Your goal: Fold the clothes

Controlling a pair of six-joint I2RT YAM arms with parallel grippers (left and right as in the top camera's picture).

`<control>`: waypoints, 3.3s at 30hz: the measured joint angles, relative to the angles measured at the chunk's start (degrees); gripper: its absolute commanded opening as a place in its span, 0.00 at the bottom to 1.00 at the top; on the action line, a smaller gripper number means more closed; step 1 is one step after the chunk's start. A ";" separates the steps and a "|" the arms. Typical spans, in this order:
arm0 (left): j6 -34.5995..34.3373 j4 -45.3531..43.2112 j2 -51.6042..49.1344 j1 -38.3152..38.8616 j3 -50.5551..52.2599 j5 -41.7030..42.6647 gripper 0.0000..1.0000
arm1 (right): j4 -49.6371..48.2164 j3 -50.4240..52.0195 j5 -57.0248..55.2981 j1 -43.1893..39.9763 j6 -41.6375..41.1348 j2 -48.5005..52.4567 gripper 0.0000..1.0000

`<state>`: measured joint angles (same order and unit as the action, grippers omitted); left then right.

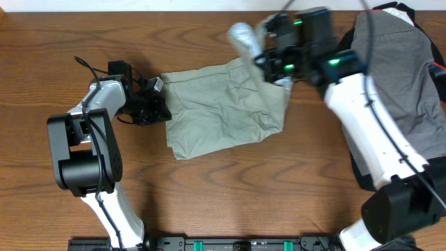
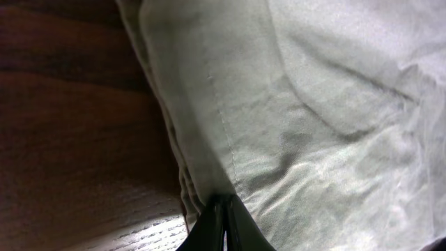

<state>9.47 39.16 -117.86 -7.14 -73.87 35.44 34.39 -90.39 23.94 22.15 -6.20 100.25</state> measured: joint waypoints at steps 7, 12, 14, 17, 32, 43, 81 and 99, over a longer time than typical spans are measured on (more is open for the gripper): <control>-0.02 -0.09 -0.02 0.00 0.00 0.17 0.06 | -6.05 -0.61 -1.33 9.05 -6.78 7.30 0.01; 0.00 -0.17 -0.02 0.00 0.00 0.20 0.06 | -9.55 -0.61 -1.79 12.13 -10.16 13.16 0.01; 0.00 -0.20 -0.02 0.00 0.00 0.20 0.06 | -11.56 -0.61 -2.08 13.22 -11.17 14.56 0.01; -0.02 -0.20 -0.02 0.00 0.00 0.20 0.06 | -14.73 -0.59 -3.41 14.97 -12.83 15.23 0.01; -0.02 -0.22 -0.02 0.07 0.00 0.20 0.06 | -22.93 -0.61 -9.40 21.35 -19.15 21.99 0.22; -0.76 -0.35 -0.11 -0.26 0.00 0.46 0.06 | -22.62 -0.68 -7.74 21.35 -19.93 21.57 0.69; -12.31 -3.34 17.07 -14.78 -0.33 -2.86 0.58 | 1.97 -1.16 0.31 19.98 -16.24 22.32 0.01; -11.63 -3.30 17.07 -14.36 -0.33 -2.99 0.73 | 4.22 -1.16 3.13 19.91 -15.02 22.25 0.01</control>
<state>-2.15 35.86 -100.79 -21.50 -74.19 32.45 38.61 -91.55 27.07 42.06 -21.21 122.50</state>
